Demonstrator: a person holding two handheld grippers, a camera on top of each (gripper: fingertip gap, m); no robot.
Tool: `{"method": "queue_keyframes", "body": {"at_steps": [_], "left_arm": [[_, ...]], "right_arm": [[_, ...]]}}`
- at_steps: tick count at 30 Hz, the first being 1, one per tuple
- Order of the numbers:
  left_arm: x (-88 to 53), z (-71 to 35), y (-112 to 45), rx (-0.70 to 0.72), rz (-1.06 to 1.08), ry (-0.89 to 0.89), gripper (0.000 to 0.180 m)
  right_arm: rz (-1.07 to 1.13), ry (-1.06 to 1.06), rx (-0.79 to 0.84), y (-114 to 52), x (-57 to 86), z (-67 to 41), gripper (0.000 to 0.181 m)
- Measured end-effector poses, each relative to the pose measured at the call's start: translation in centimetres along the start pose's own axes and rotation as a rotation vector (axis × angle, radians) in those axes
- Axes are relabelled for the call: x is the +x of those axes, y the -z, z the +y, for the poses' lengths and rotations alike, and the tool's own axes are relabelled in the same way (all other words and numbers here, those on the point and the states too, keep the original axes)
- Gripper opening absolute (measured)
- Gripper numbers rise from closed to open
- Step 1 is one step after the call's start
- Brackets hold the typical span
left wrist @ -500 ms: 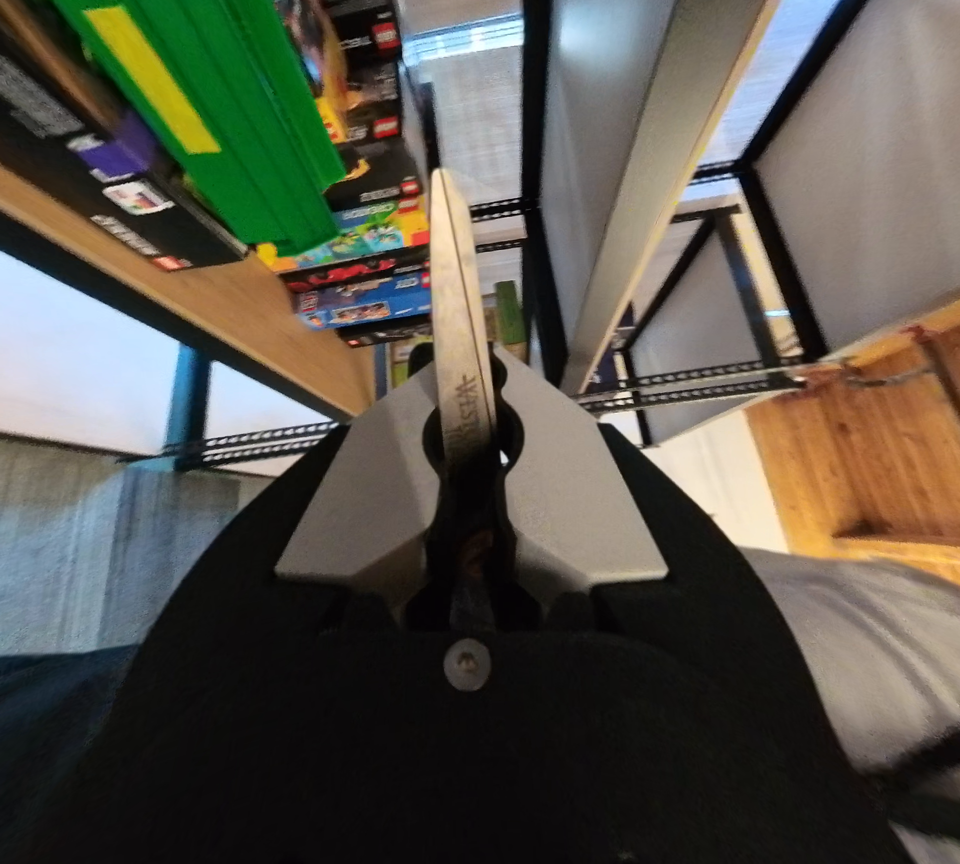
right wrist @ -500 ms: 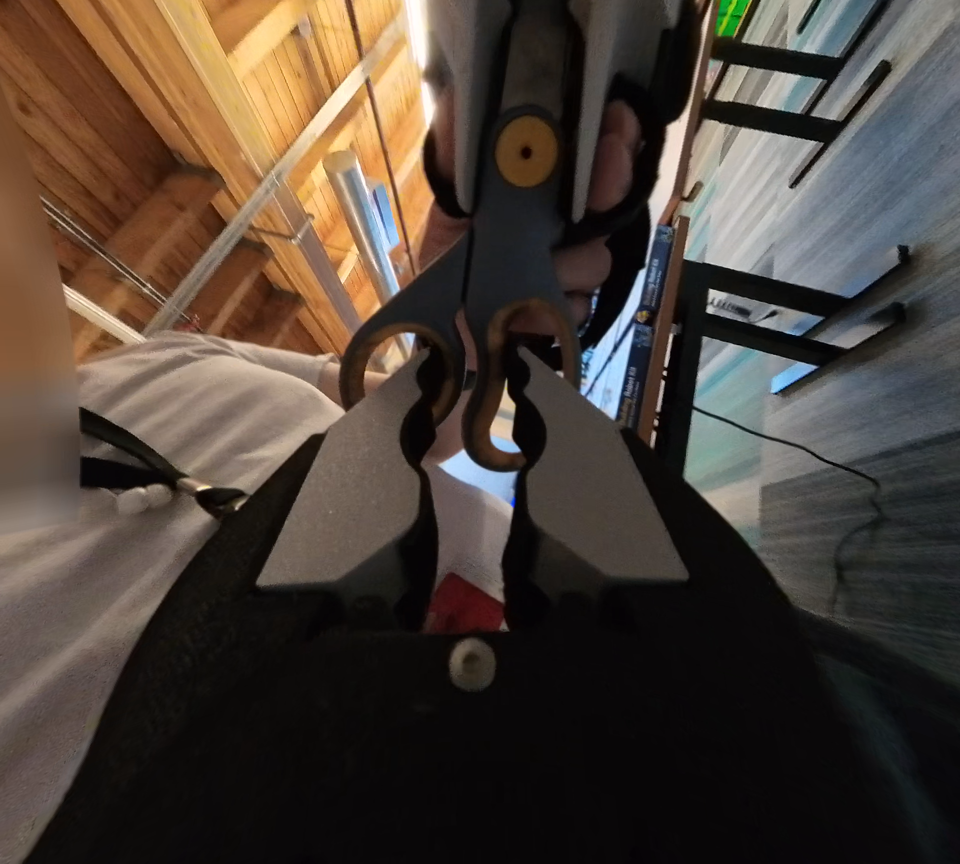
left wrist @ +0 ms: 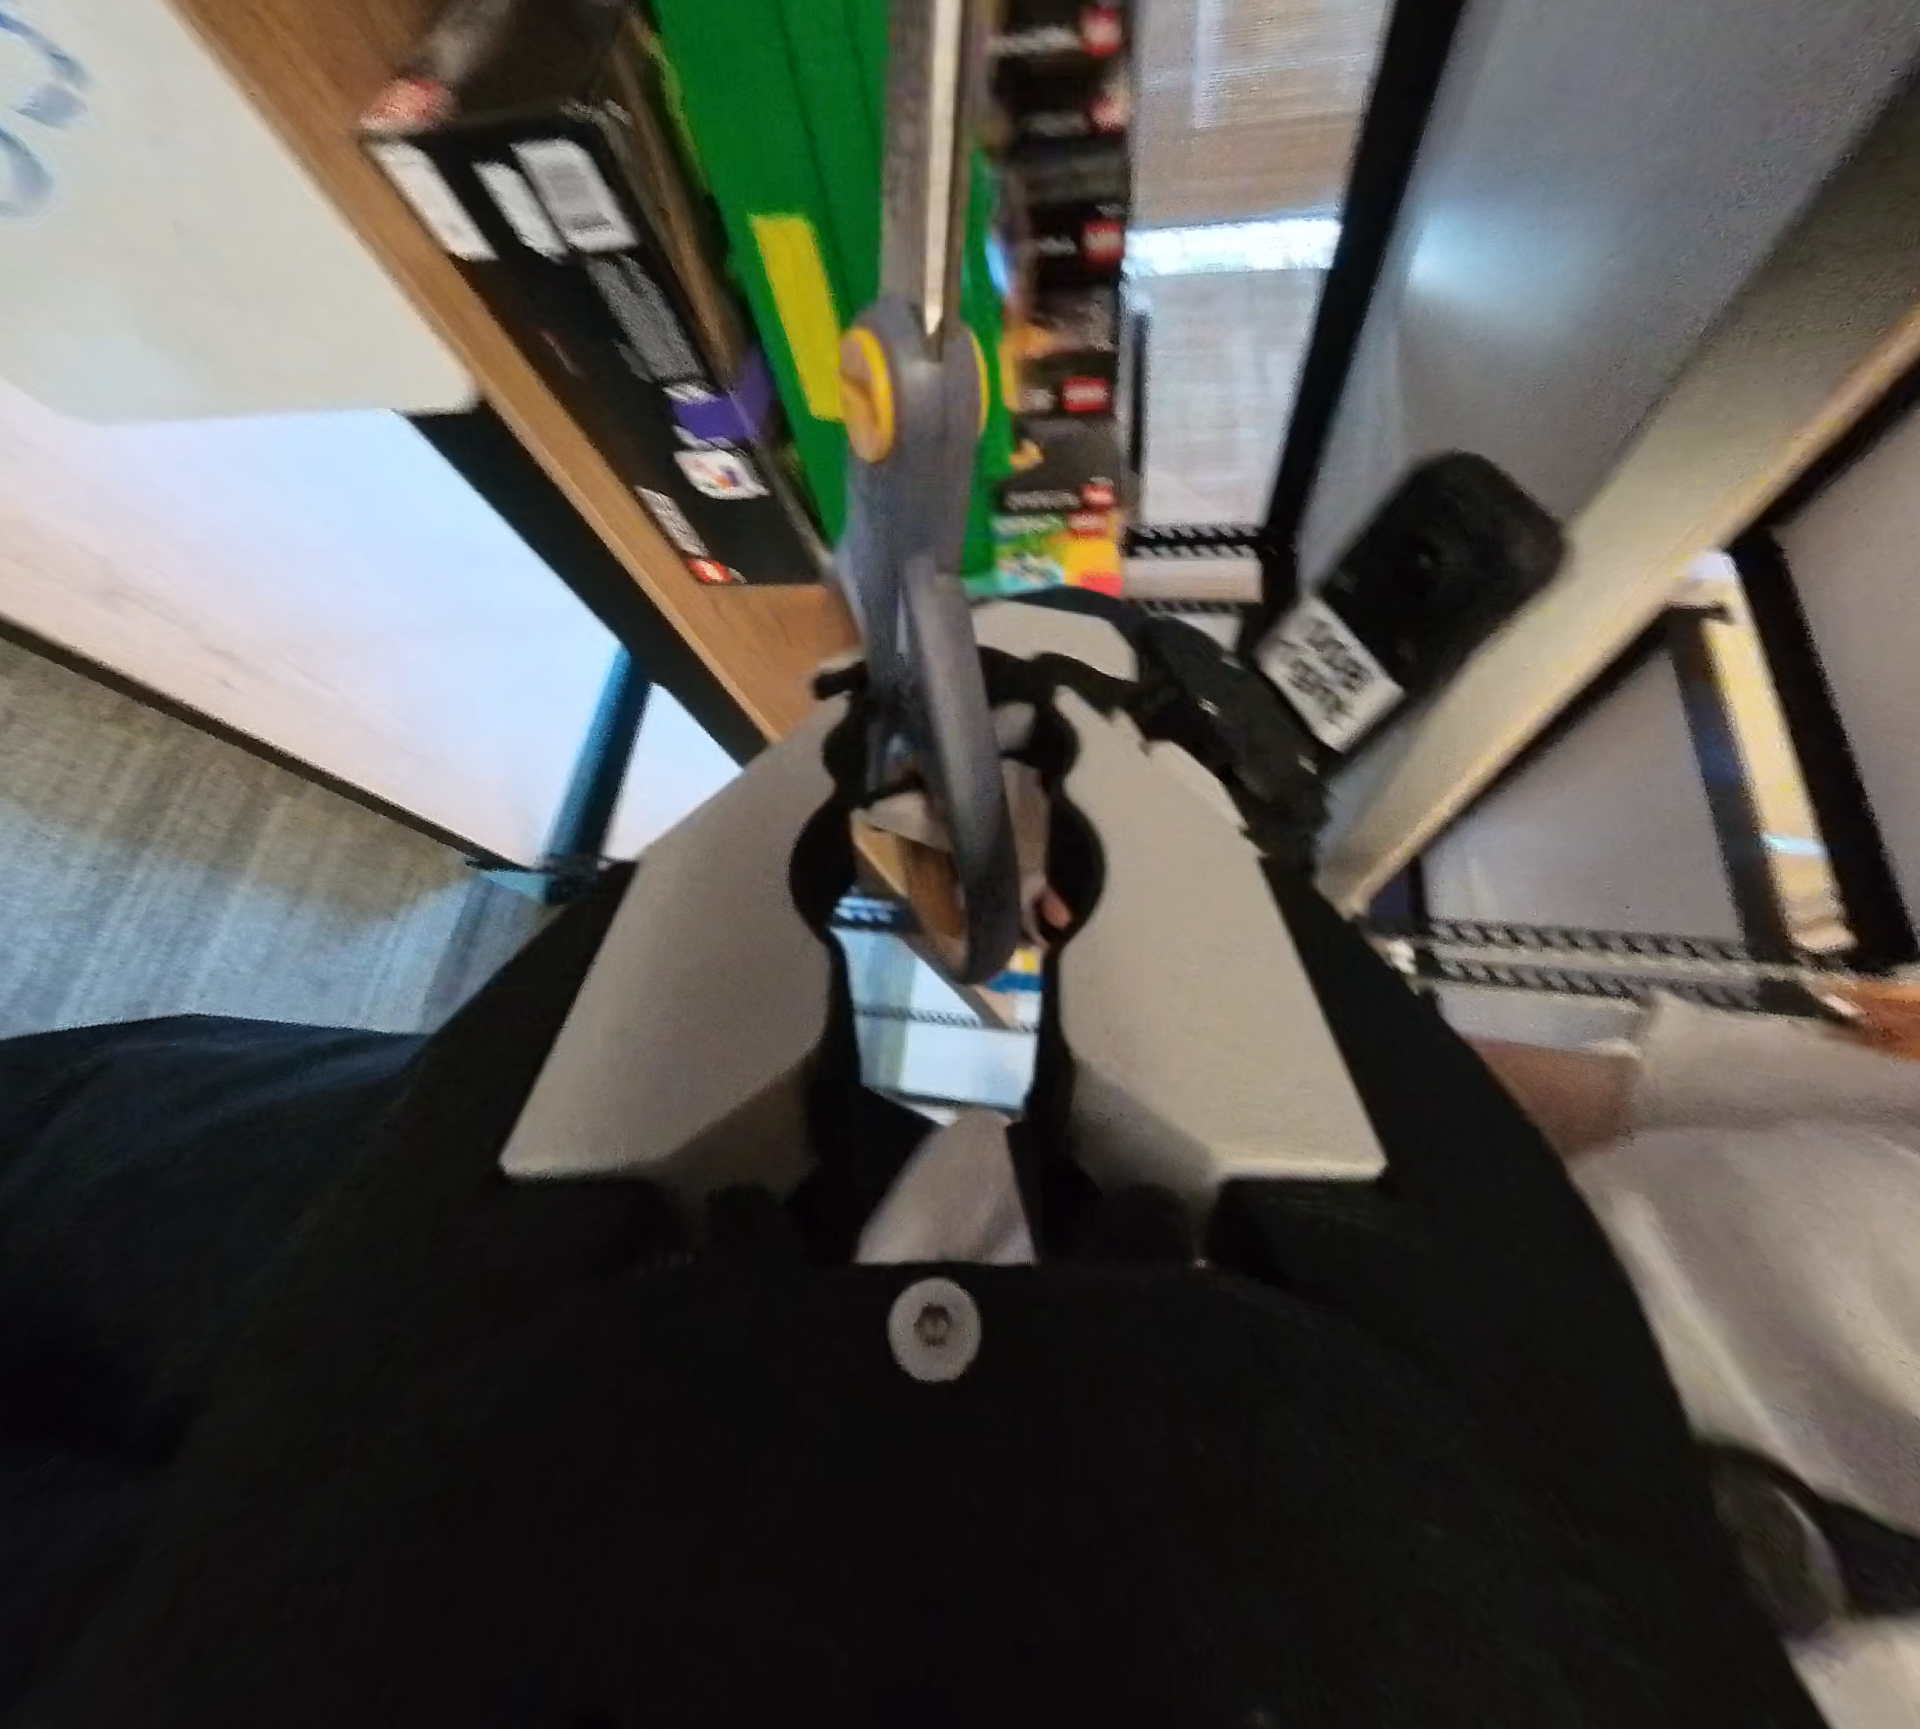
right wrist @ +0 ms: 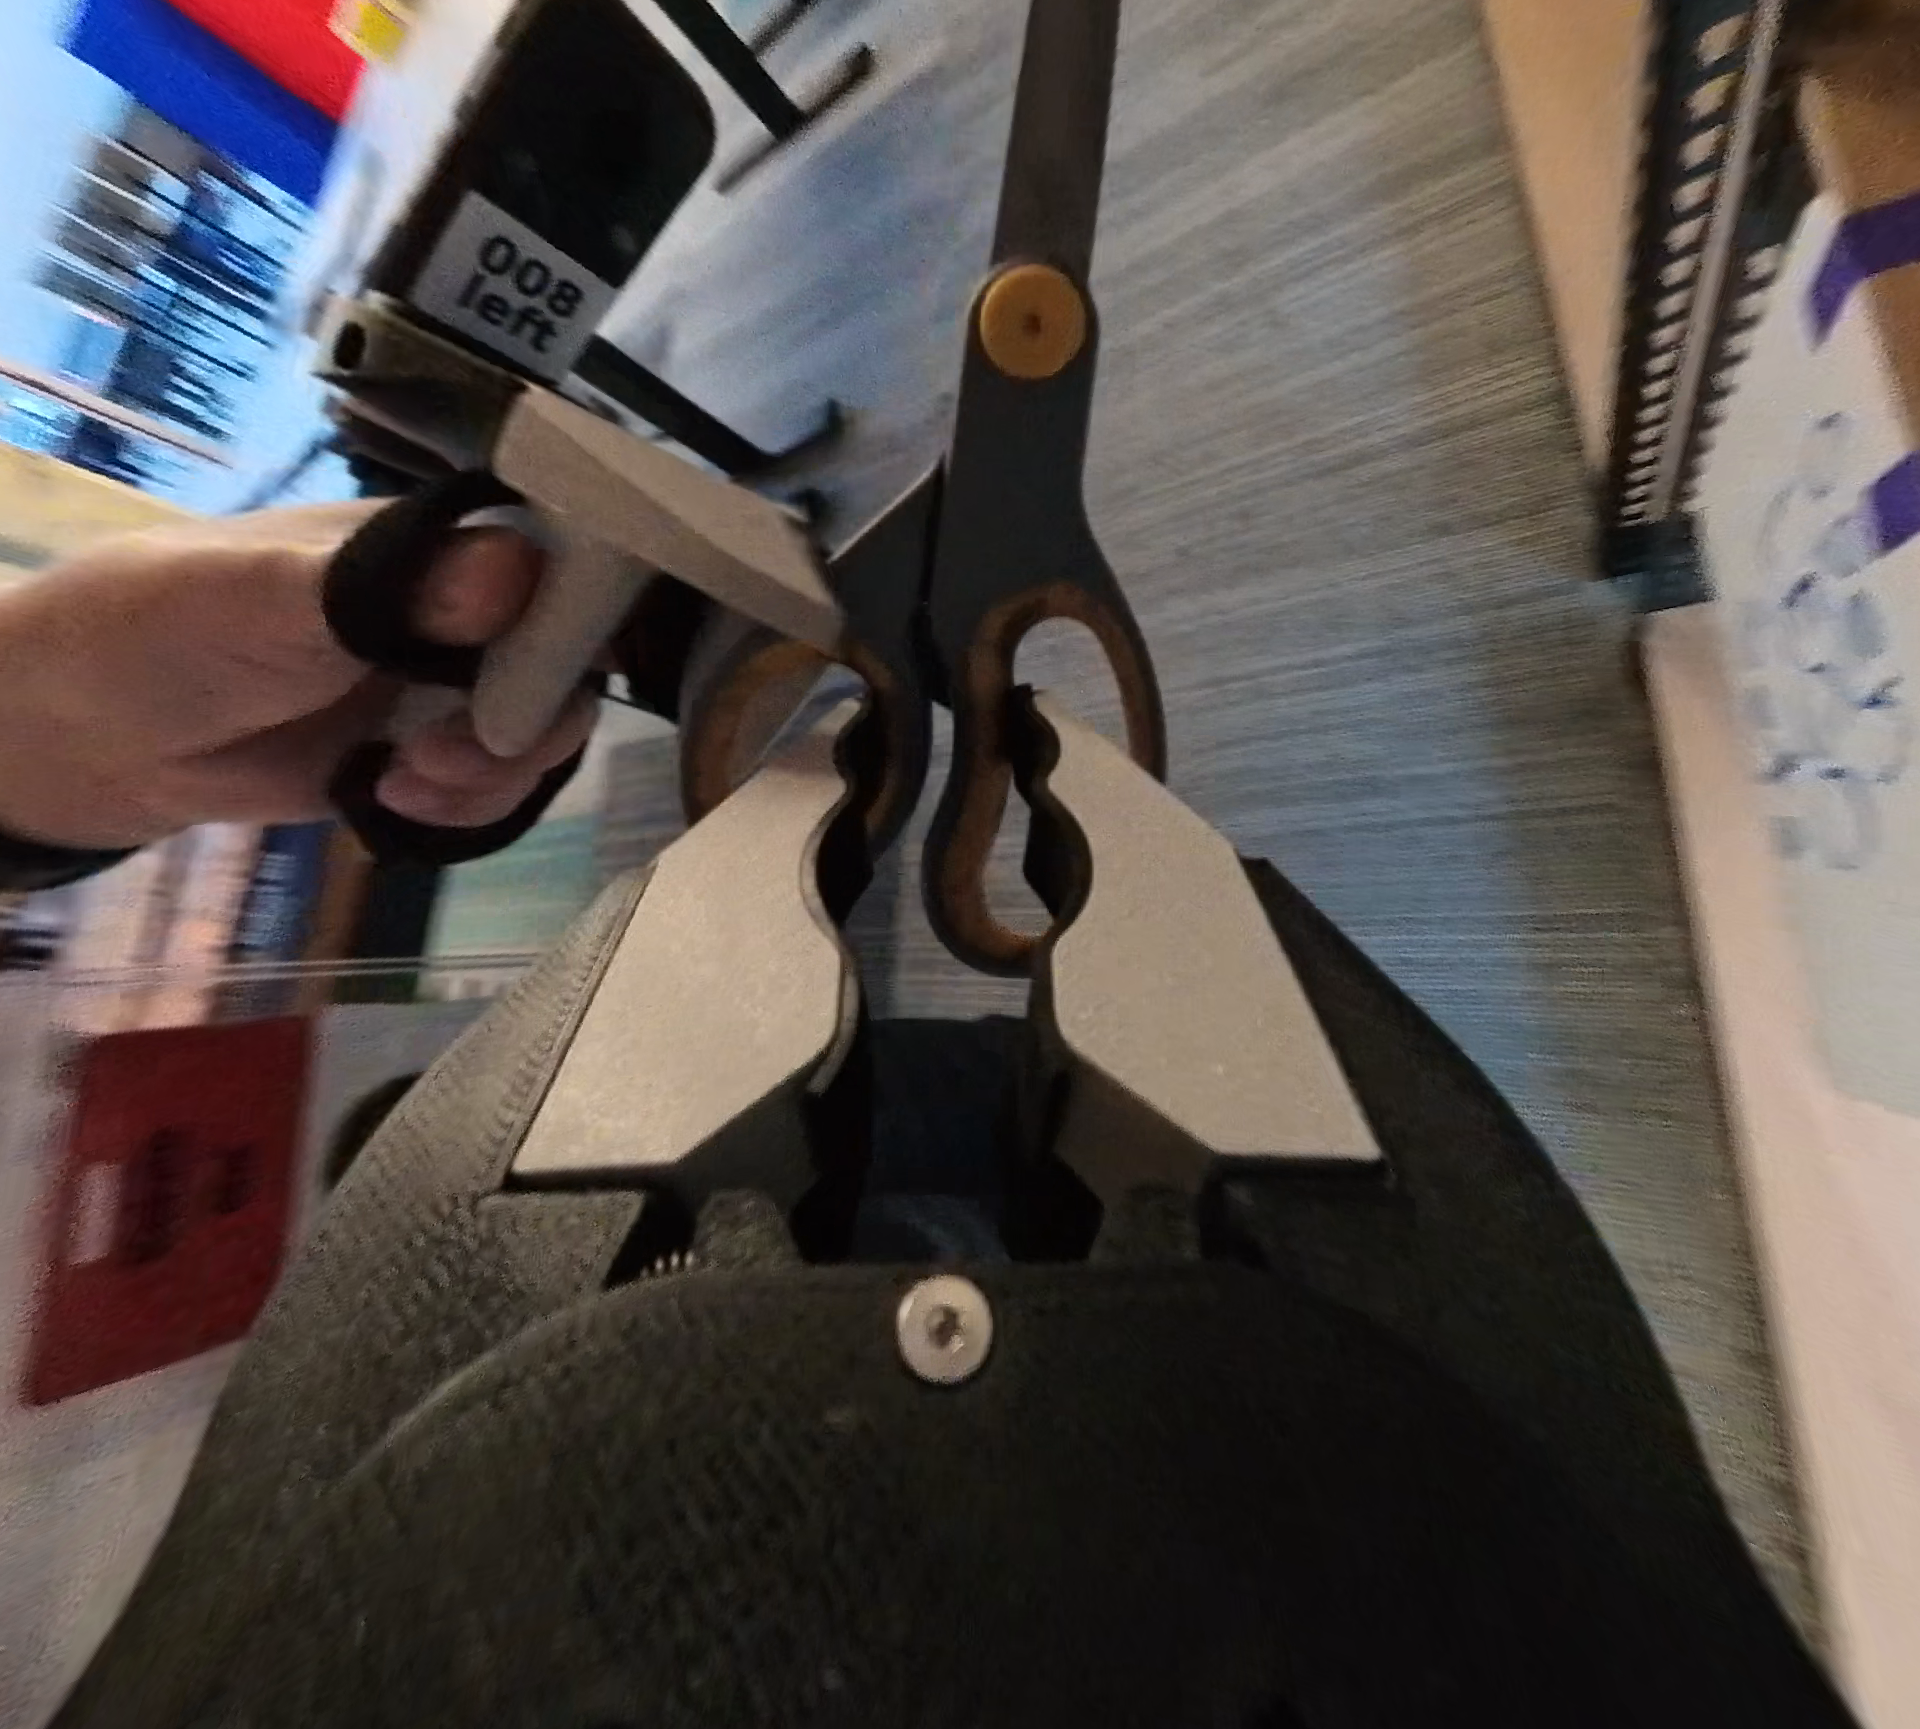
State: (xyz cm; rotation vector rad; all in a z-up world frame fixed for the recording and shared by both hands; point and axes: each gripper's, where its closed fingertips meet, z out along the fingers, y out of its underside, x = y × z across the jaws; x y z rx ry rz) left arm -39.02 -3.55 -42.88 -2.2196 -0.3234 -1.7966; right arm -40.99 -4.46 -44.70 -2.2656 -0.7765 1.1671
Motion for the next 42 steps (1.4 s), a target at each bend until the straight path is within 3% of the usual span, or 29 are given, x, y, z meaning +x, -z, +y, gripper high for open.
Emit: {"method": "queue_keyframes", "body": {"at_steps": [1,4,9,10,13,22,27,34,35,37,38,42], "left_arm": [[-1.2,-0.6,0.2,0.025,-0.038,0.004,0.017],[-3.2,-1.2,0.9,0.005,-0.052,0.026,0.011],[-5.2,-0.9,2.7,-0.156,-0.086,0.046,0.011],[-5.4,-0.8,2.9,-0.190,-0.089,0.046,0.011],[-6.8,-0.4,3.8,-0.280,-0.167,-0.037,0.011],[-9.4,-1.6,4.7,-0.377,-0.317,-0.059,0.011],[-10.4,-2.8,4.1,-0.374,-0.364,-0.056,0.012],[-10.3,-4.4,3.8,-0.422,-0.364,-0.070,0.011],[-10.3,-4.5,3.9,-0.437,-0.372,-0.088,0.011],[-10.5,-4.0,4.2,-0.475,-0.393,-0.116,0.011],[-10.6,-3.8,4.1,-0.475,-0.397,-0.119,0.011],[-10.9,-3.8,3.4,-0.428,-0.385,-0.063,0.011]], "right_arm": [[0.040,0.047,-0.016,-0.7,0.4,-0.1,0.023],[0.149,0.197,-0.083,-2.5,1.2,-0.1,0.023],[0.221,0.285,-0.162,-5.4,0.9,1.1,0.026],[0.248,0.297,-0.188,-6.1,1.1,1.4,0.033],[0.316,0.374,-0.296,-7.8,1.2,3.0,0.035],[0.356,0.216,-0.352,-11.2,1.9,3.9,0.039],[0.161,-0.128,-0.302,-12.8,2.2,3.9,0.034],[0.189,-0.066,-0.234,-13.2,3.5,2.2,0.036],[0.194,-0.051,-0.225,-13.3,3.5,2.0,0.037],[0.253,-0.002,-0.245,-13.2,4.8,2.1,0.075],[0.245,0.004,-0.269,-13.2,5.0,2.2,0.084],[0.167,-0.091,-0.265,-13.1,5.2,2.5,0.075]]}}
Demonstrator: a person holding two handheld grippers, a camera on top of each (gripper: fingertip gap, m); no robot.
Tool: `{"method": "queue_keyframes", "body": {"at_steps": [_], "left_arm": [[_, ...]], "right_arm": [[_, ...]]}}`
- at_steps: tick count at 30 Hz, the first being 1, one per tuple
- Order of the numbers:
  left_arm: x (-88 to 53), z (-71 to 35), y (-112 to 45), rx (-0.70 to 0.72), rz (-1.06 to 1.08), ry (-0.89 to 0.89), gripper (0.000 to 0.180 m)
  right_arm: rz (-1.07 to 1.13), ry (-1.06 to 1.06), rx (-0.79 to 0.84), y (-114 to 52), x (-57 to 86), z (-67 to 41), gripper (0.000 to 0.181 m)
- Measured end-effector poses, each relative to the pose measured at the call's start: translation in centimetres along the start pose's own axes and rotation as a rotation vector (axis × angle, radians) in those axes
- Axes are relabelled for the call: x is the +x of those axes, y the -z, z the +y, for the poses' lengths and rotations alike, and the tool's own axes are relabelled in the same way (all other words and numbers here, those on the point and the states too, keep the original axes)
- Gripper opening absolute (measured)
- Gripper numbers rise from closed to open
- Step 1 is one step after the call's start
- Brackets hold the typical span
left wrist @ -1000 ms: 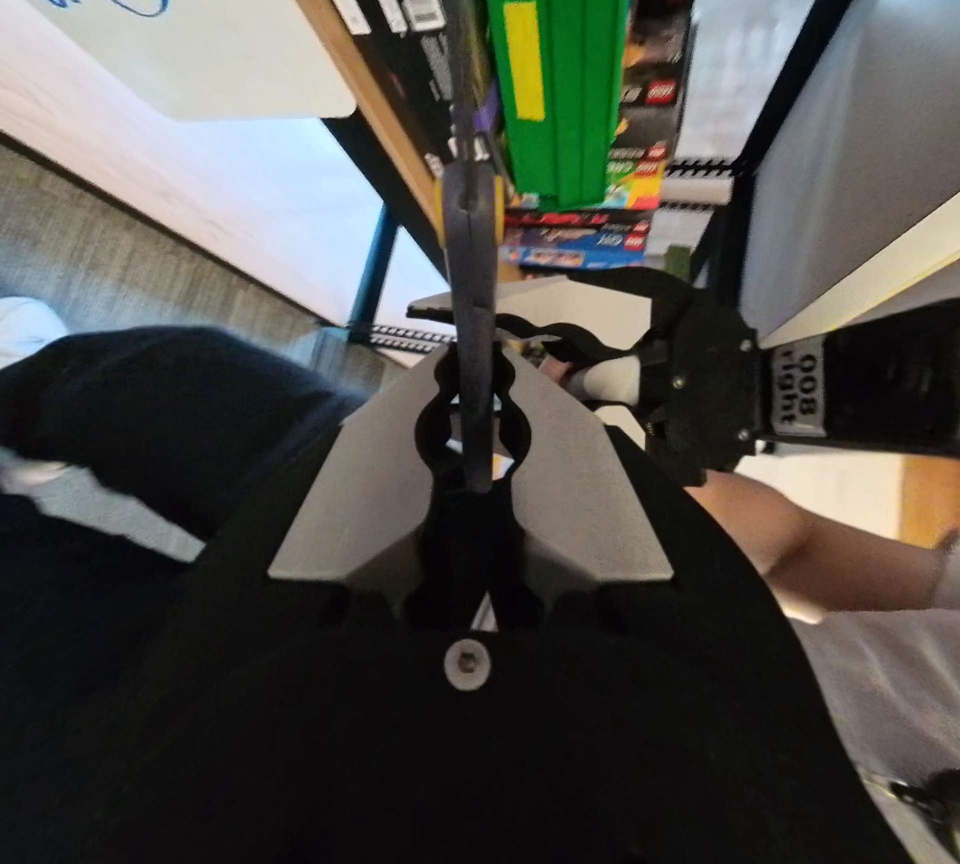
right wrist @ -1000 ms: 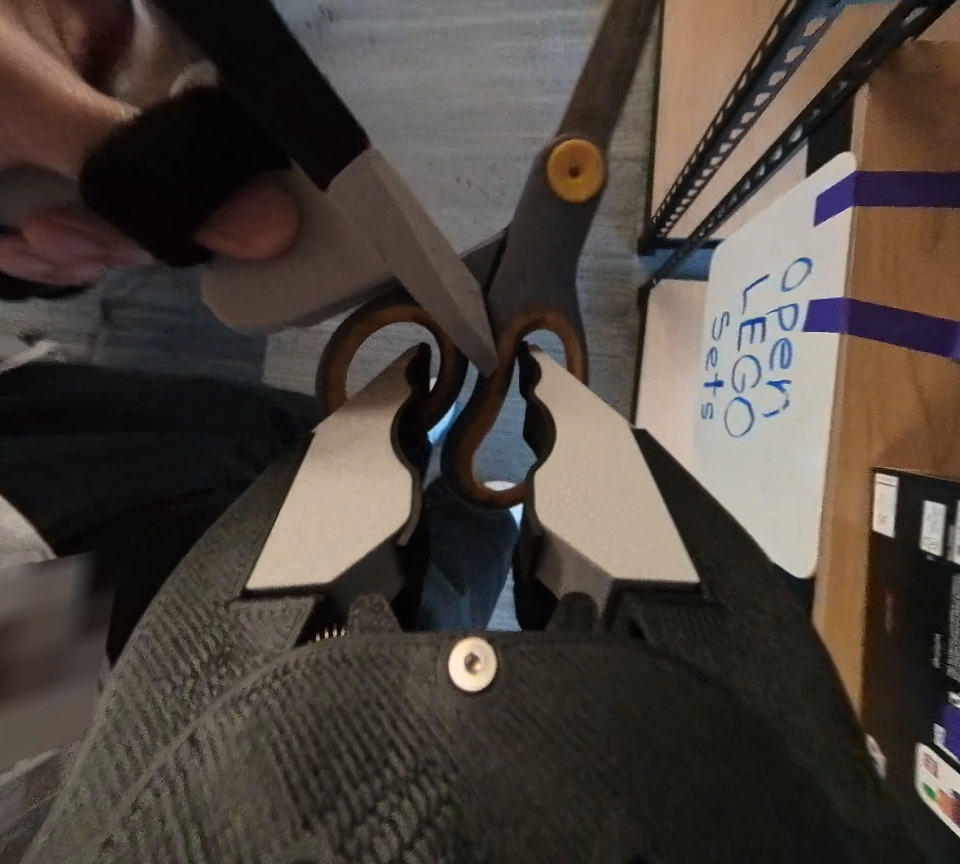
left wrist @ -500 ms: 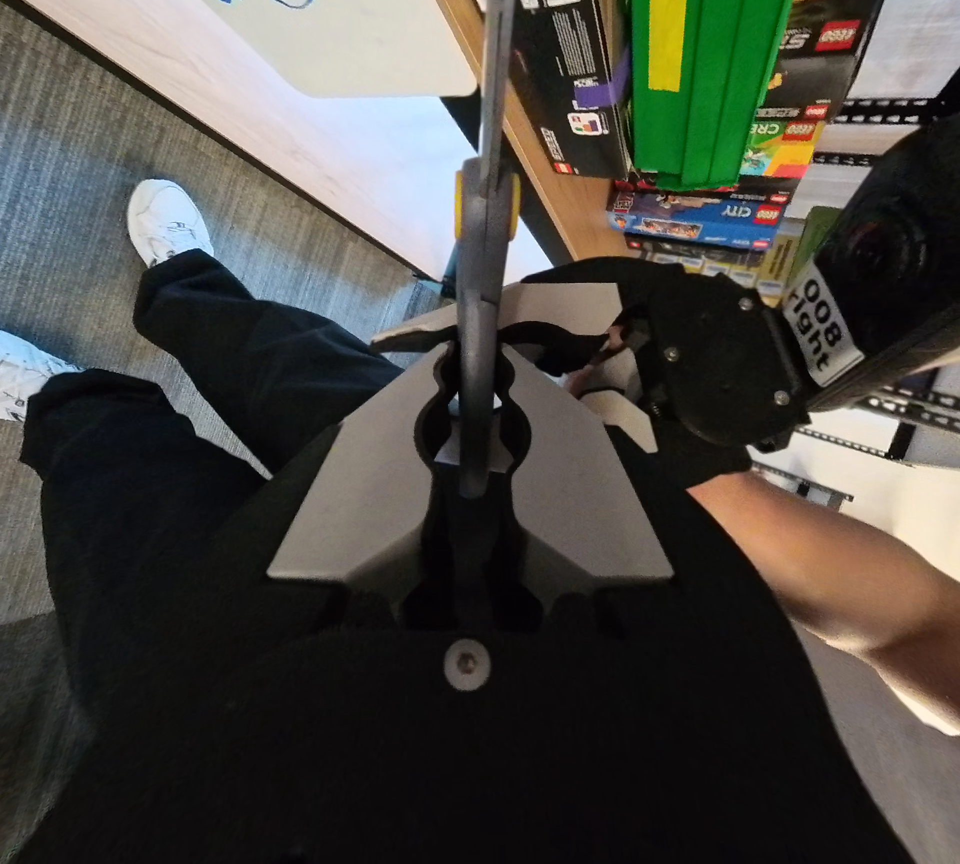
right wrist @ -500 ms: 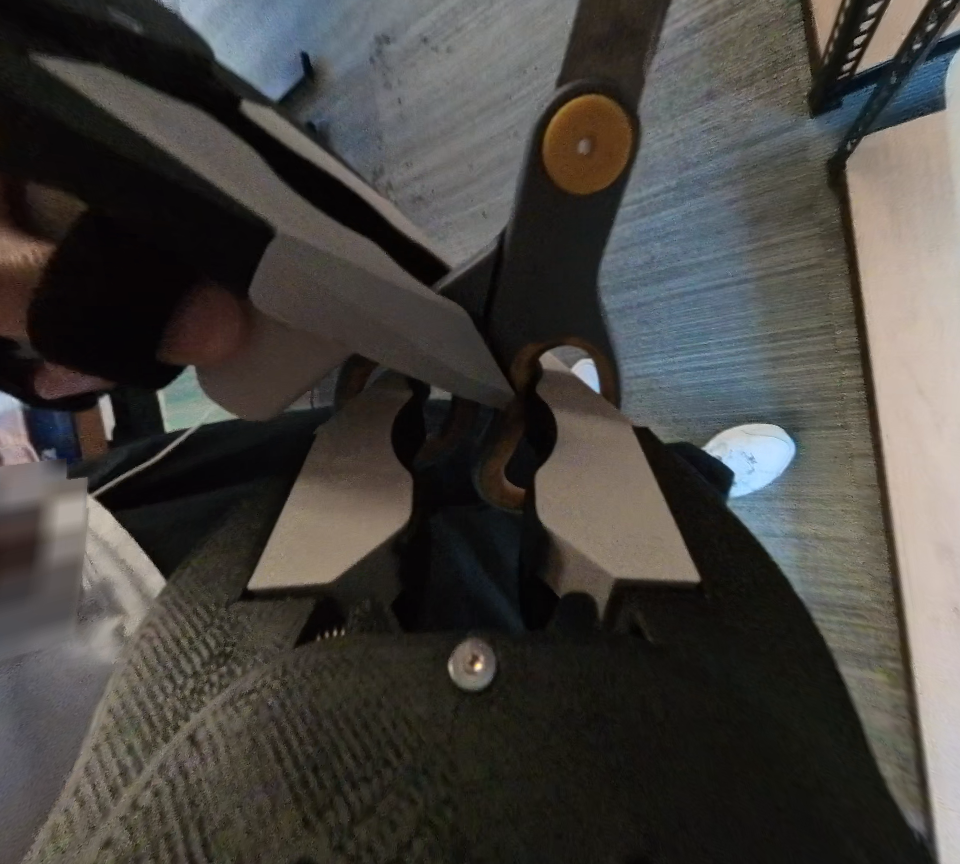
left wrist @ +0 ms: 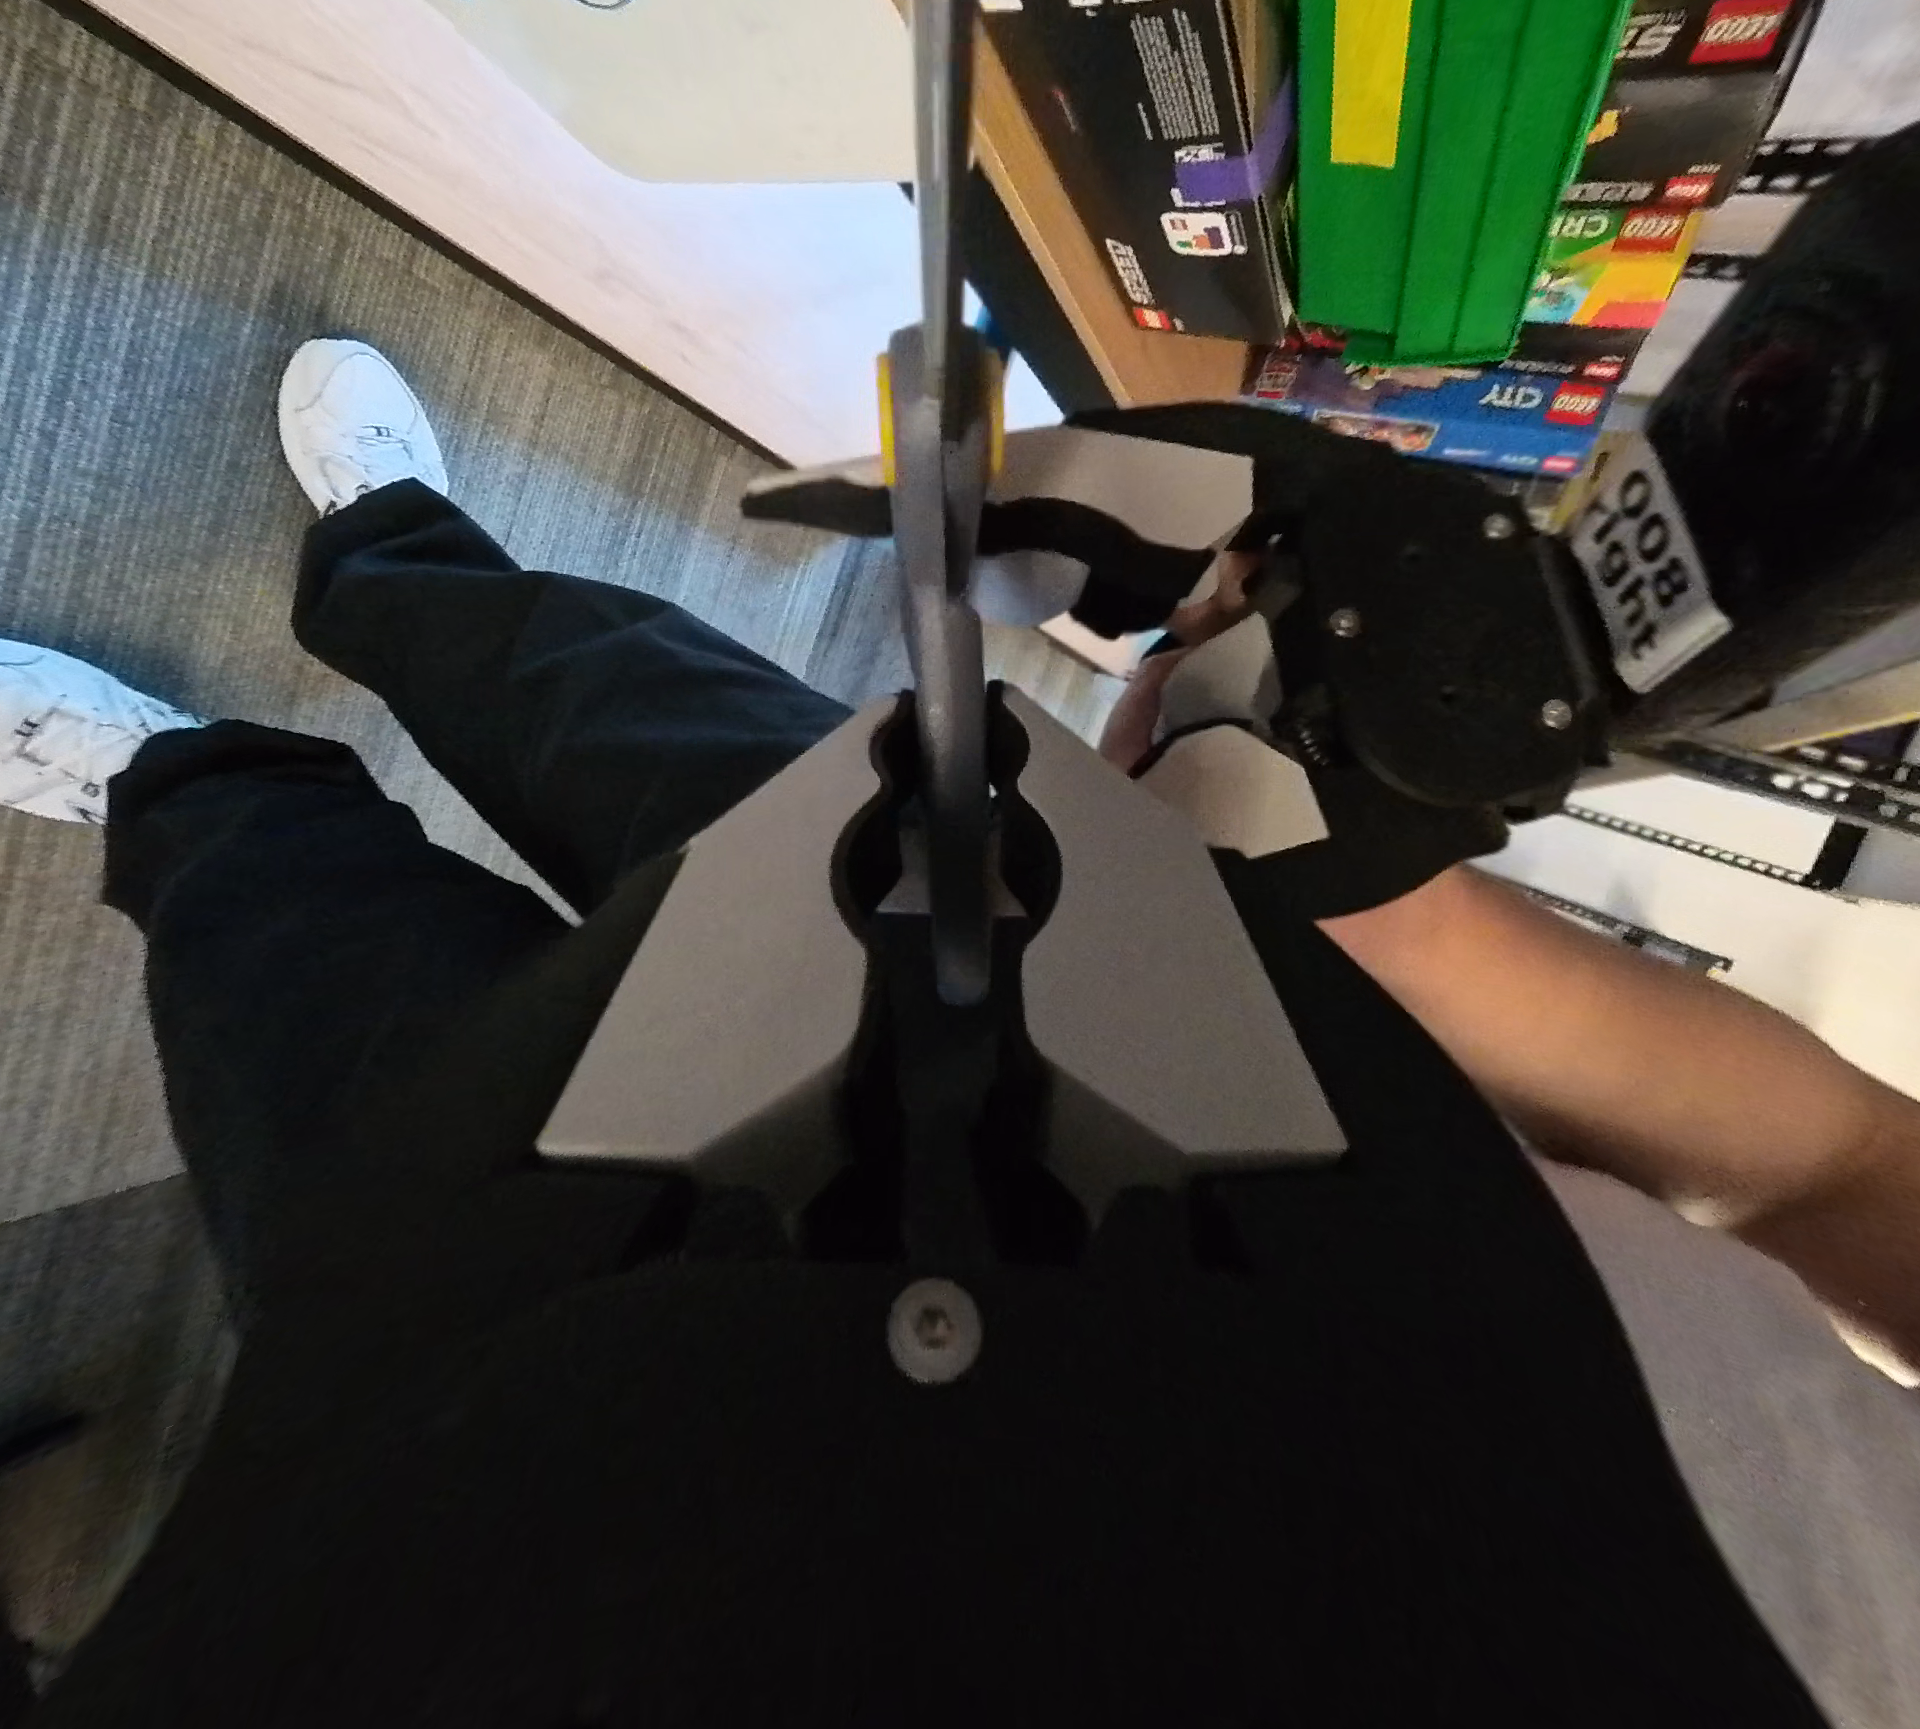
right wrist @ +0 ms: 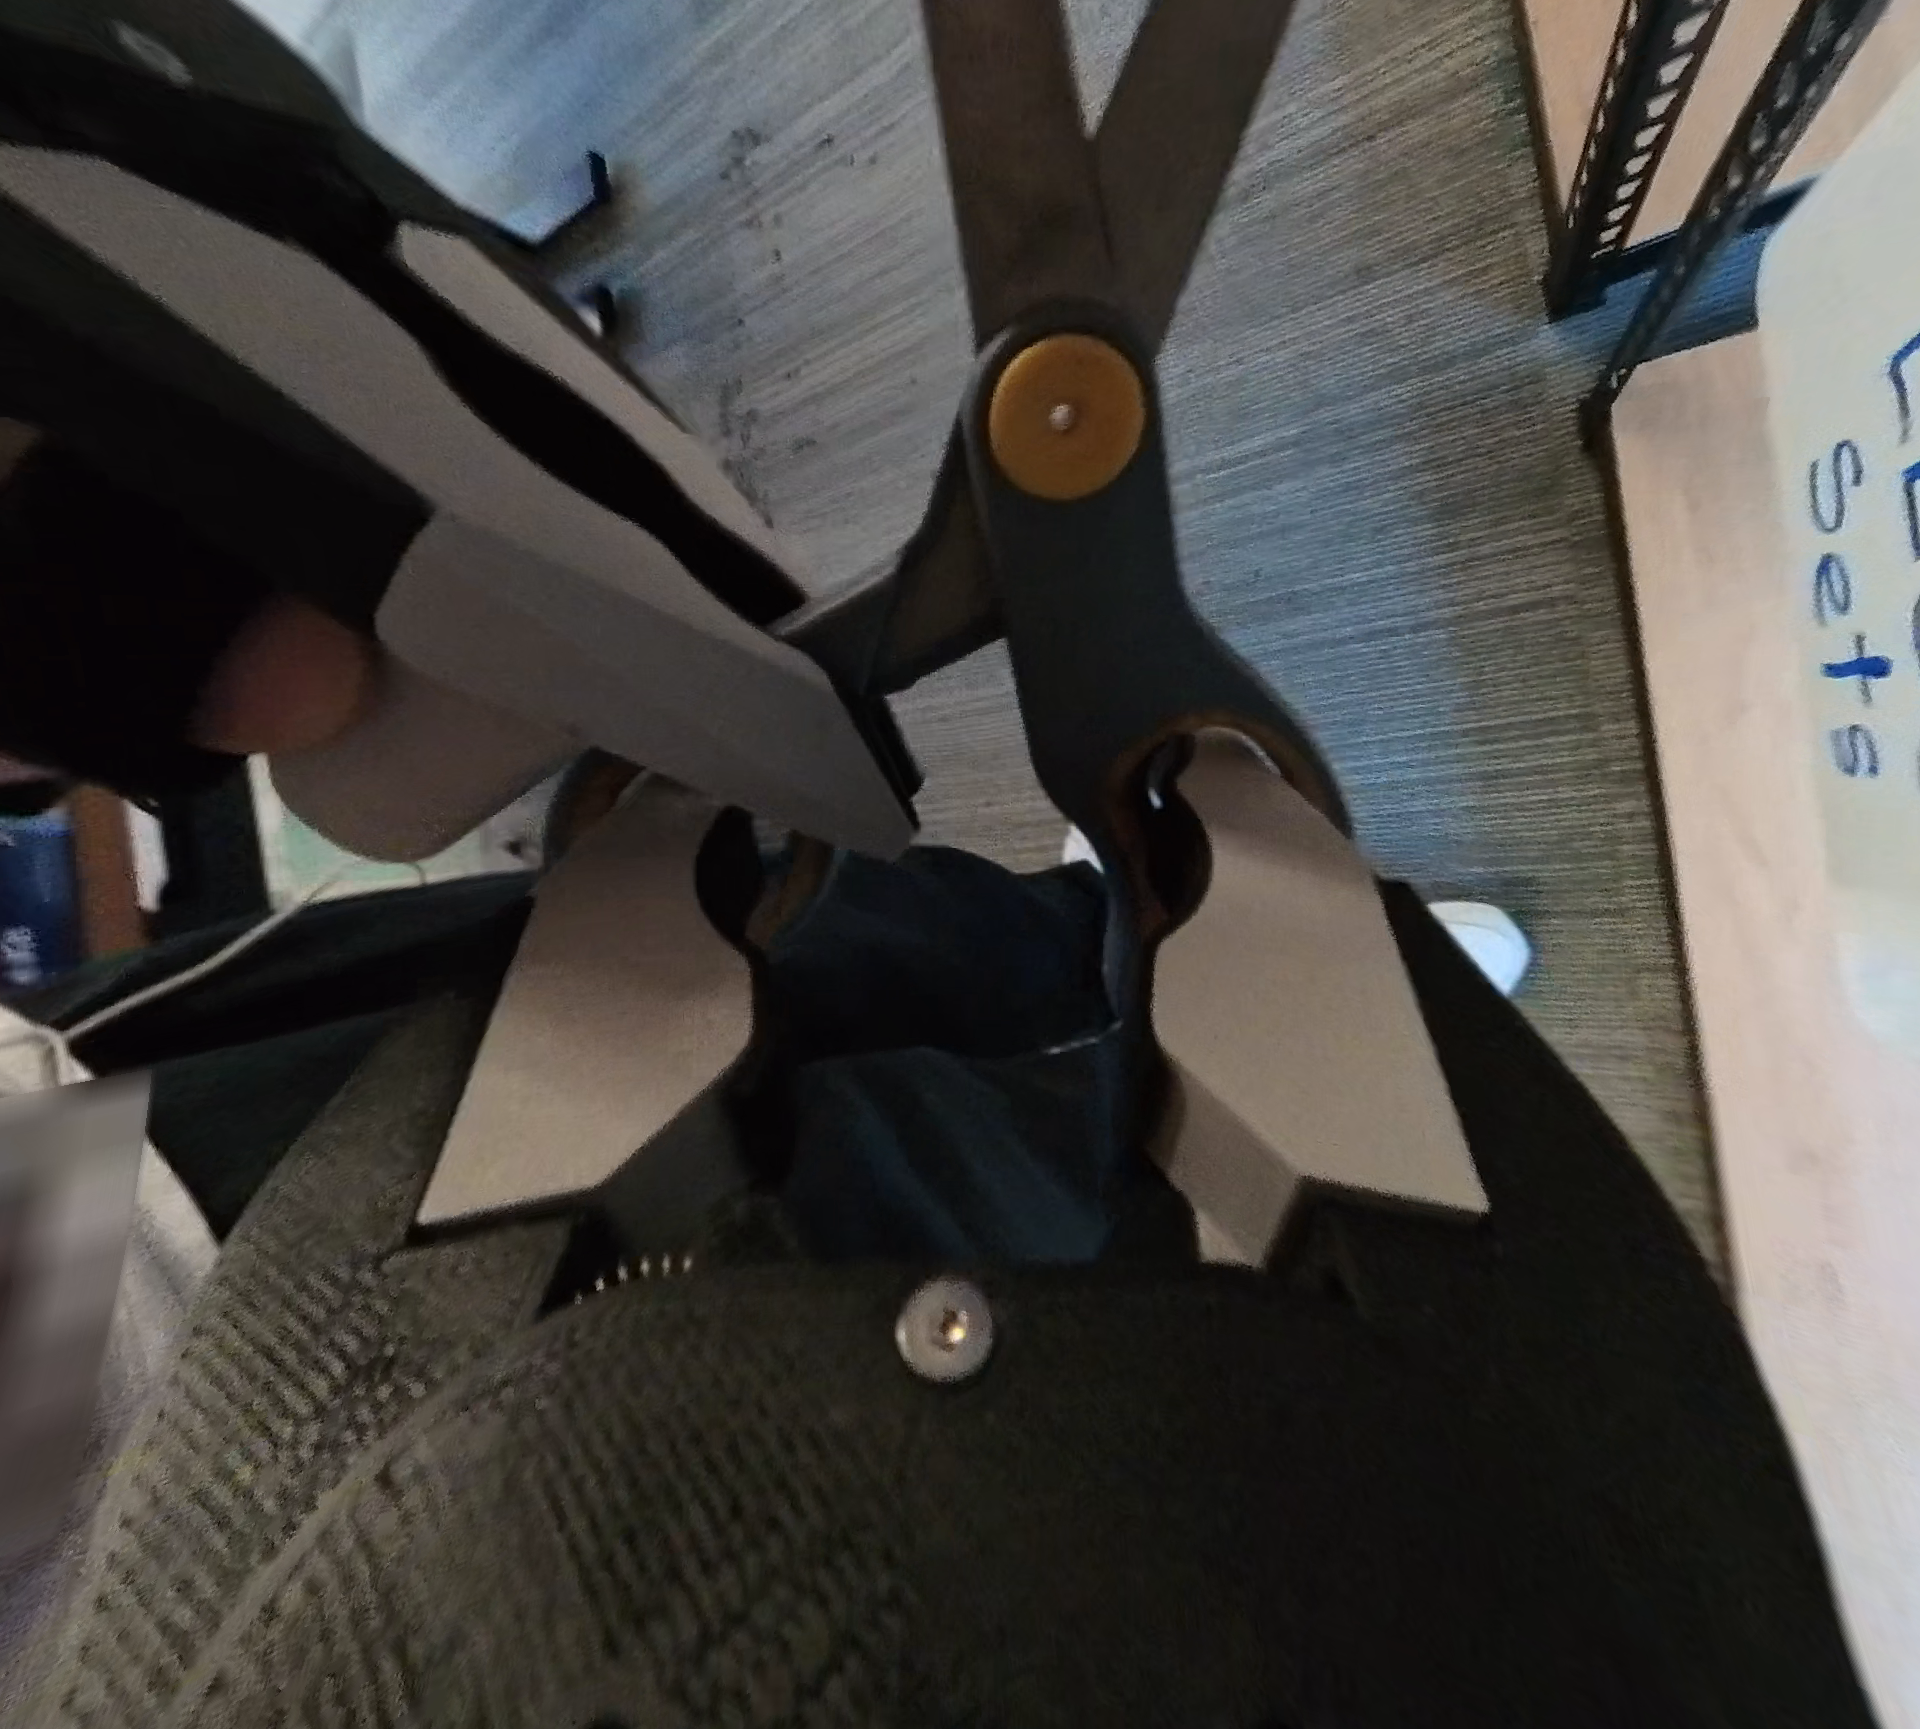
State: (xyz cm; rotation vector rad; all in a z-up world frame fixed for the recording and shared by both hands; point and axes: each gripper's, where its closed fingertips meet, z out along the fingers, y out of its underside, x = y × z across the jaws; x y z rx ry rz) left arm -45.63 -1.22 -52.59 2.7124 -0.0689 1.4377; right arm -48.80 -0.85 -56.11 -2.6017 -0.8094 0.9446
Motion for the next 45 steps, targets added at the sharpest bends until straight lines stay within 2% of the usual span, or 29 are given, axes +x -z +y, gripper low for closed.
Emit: {"method": "queue_keyframes", "body": {"at_steps": [5,10,18,24,26,29,40,45], "left_arm": [[1.8,-0.2,-1.0,-0.032,0.055,0.011,0.013],[5.4,-0.8,-3.2,-0.067,0.192,-0.039,0.021],[5.8,-4.6,-5.3,0.083,0.420,-0.058,0.019],[1.1,-11.5,-5.0,0.228,0.379,-0.284,0.025],[0.4,-14.4,-4.8,0.237,0.350,-0.406,0.024],[-1.7,-17.5,-5.5,0.214,0.226,-0.556,0.025],[-7.2,-15.8,-9.3,0.344,0.317,-0.453,0.022],[-7.9,-15.8,-11.0,0.357,0.313,-0.453,0.022]], "right_arm": [[-0.137,-0.133,0.113,1.5,0.0,0.3,0.055],[-0.250,-0.227,0.181,5.0,1.6,1.0,0.050],[-0.201,-0.323,0.150,8.0,9.5,4.2,0.047],[0.002,-0.335,0.037,6.8,14.4,5.8,0.047],[0.055,-0.351,-0.008,6.3,15.7,6.1,0.051],[0.145,-0.333,-0.101,5.5,17.5,6.6,0.046],[0.261,-0.437,-0.277,4.4,20.0,6.3,0.046],[0.239,-0.469,-0.294,3.3,20.2,5.5,0.046]]}}
